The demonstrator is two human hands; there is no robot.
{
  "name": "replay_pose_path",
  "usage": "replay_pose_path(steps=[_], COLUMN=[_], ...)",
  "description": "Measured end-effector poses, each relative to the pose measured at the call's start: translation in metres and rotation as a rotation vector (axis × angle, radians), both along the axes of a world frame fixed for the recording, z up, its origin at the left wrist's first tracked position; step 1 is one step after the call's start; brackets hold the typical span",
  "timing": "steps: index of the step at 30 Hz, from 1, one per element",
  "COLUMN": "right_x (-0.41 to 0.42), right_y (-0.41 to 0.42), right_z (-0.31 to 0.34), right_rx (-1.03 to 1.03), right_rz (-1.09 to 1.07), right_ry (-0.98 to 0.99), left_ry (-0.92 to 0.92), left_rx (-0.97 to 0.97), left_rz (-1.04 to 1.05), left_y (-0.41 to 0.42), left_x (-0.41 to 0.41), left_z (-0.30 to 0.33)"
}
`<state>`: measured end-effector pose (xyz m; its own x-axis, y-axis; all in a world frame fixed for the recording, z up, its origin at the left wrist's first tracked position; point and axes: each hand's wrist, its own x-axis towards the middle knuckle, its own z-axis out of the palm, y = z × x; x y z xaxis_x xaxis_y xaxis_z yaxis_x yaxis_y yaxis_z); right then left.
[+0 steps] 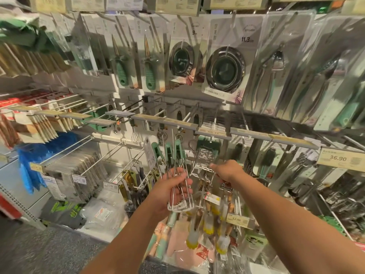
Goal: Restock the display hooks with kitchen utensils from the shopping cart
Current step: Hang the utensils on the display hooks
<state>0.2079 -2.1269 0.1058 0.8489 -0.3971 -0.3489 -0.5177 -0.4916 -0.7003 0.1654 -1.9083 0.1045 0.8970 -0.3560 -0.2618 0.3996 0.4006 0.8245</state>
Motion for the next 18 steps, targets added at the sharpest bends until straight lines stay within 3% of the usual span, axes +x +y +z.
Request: replay_pose_path(steps=[4,12,18], right_x=[-0.012,-0.023,-0.028], right_y=[0.022,0.061,0.071], right_z=[0.006,0.001,0.0], right_rx=[0.427,0.825,0.92], right_rz=[0.082,0.165,0.095], right_ry=[-0.036,-0.046,-0.097], left_ry=[0.05,0.04,0.059], left_rx=[-0.041,-0.012,-0.034], left_rz=[-0.003,-0.097,-0.102], left_y=[-0.001,0.002,0.007], left_x=[-0.005,-0.016,-0.019], left_z=[-0.008,-0.011,-0.009])
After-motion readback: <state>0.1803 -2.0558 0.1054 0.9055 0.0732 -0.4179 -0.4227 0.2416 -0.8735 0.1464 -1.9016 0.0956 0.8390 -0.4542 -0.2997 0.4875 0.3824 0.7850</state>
